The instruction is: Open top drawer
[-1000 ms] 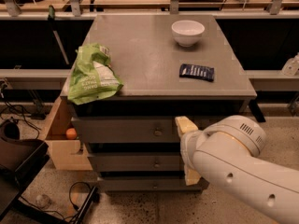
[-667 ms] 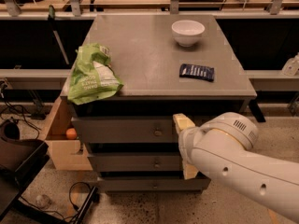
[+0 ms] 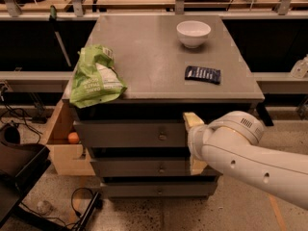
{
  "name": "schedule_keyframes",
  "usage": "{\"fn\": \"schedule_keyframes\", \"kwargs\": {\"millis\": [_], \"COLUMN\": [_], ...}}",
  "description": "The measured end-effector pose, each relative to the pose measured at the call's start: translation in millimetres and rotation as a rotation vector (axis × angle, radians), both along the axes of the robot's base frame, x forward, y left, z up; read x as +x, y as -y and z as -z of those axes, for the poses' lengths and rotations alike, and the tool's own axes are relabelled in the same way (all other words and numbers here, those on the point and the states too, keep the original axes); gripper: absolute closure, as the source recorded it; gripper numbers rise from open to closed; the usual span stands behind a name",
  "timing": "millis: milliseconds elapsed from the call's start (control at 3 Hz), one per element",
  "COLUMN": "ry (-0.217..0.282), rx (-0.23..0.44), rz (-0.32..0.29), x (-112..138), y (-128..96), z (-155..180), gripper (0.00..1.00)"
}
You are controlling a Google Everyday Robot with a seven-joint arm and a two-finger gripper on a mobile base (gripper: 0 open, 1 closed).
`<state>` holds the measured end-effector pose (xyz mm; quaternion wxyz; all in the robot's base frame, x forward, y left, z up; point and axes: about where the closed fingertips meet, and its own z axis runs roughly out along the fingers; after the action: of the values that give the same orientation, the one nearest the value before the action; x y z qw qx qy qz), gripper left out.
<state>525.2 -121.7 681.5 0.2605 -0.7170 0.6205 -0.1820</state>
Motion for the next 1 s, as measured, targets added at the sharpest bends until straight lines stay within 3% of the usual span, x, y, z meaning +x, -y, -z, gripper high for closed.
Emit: {"fn": "schedule_keyframes", "kwargs": {"millis": [667, 1000], "ry": [-0.031, -0.092], "rx": [0.004, 0.001], "rz": [0.057, 0.106], "x": [34, 40], "y": [0, 3], "z": [9, 19], "gripper": [0.0, 0.0]}}
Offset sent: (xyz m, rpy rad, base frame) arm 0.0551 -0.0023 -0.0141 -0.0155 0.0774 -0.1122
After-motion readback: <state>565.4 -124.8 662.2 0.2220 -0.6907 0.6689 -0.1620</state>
